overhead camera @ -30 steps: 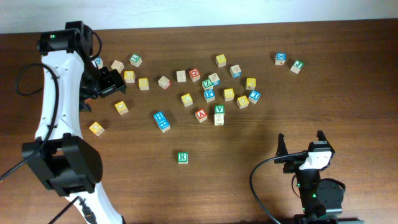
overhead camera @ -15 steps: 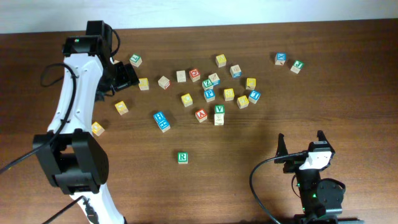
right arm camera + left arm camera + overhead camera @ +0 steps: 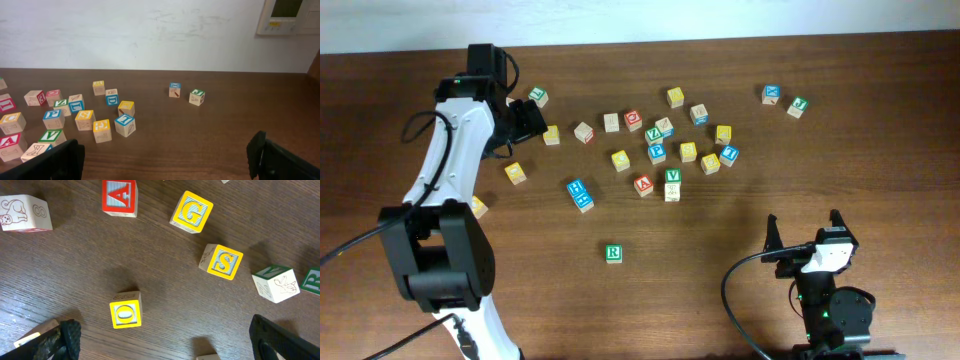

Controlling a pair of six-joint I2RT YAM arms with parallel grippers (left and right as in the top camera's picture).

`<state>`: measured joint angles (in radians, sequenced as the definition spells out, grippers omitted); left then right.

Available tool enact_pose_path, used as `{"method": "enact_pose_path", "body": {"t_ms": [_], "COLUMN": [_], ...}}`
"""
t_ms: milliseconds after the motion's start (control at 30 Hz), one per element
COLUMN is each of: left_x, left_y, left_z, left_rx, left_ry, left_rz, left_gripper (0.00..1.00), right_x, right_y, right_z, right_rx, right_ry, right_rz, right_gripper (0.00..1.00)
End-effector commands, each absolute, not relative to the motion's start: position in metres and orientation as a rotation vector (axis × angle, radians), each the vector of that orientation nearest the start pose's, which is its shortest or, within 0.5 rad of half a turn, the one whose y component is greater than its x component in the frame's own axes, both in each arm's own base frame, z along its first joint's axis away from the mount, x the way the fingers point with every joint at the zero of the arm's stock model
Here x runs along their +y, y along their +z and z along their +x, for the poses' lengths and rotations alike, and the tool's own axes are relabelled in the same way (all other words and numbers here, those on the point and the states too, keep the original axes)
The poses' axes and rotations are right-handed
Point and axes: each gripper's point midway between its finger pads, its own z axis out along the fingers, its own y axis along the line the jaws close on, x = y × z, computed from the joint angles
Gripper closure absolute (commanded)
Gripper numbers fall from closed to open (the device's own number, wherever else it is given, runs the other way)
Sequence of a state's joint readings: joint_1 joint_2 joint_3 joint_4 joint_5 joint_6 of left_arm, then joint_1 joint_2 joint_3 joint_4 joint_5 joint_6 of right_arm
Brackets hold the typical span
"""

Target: Spell out RSS

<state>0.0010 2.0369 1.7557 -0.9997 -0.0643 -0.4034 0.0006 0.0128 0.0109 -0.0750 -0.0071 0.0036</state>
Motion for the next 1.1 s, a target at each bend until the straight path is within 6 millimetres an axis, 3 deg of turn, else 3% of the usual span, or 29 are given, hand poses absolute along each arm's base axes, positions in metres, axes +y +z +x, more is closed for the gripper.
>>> {"method": "enact_pose_path", "body": {"t_ms": [0, 167, 233, 300, 367, 567, 667, 800, 900, 933, 1067], "left_x": [0.004, -0.036, -0.039, -0.044, -0.029, -0.037, -0.038, -0.038, -0.039, -0.039, -0.039], "left_y": [0.105, 0.123, 0.123, 0.109, 0.098, 0.040, 0.036, 0.027, 0.013, 0.011, 0.008], "left_z": [0.462, 0.496, 0.505, 0.504, 0.505, 0.499, 0.503, 0.507, 0.515, 0.518, 0.524], "left_rx": [2.791, 2.670, 2.646, 2.669, 2.664, 2.801, 2.792, 2.804, 2.789, 2.782, 2.760], "left_ry": [-0.059, -0.395, -0.318, -0.195, 0.041, 0.026, 0.028, 0.067, 0.066, 0.065, 0.062], "left_rz": [-0.554, -0.453, -0.371, -0.349, -0.362, -0.281, -0.261, -0.027, -0.021, -0.022, -0.023], "left_gripper": [0.01, 0.00, 0.02, 0.10, 0.12, 0.14, 0.27, 0.21, 0.24, 0.28, 0.29], "right_x": [0.001, 0.001, 0.001, 0.001, 0.001, 0.001, 0.001, 0.001, 0.001, 0.001, 0.001], "right_y": [0.155, 0.155, 0.155, 0.155, 0.155, 0.155, 0.155, 0.155, 0.155, 0.155, 0.155], "right_z": [0.246, 0.246, 0.246, 0.246, 0.246, 0.246, 0.246, 0.246, 0.246, 0.246, 0.246], "right_rx": [1.653, 1.653, 1.653, 1.653, 1.653, 1.653, 1.653, 1.653, 1.653, 1.653, 1.653], "right_ry": [0.010, 0.010, 0.010, 0.010, 0.010, 0.010, 0.010, 0.010, 0.010, 0.010, 0.010], "right_rz": [0.002, 0.002, 0.002, 0.002, 0.002, 0.002, 0.002, 0.002, 0.002, 0.002, 0.002], "right_gripper": [0.02, 0.02, 0.01, 0.02, 0.02, 0.02, 0.02, 0.02, 0.02, 0.01, 0.02]}}
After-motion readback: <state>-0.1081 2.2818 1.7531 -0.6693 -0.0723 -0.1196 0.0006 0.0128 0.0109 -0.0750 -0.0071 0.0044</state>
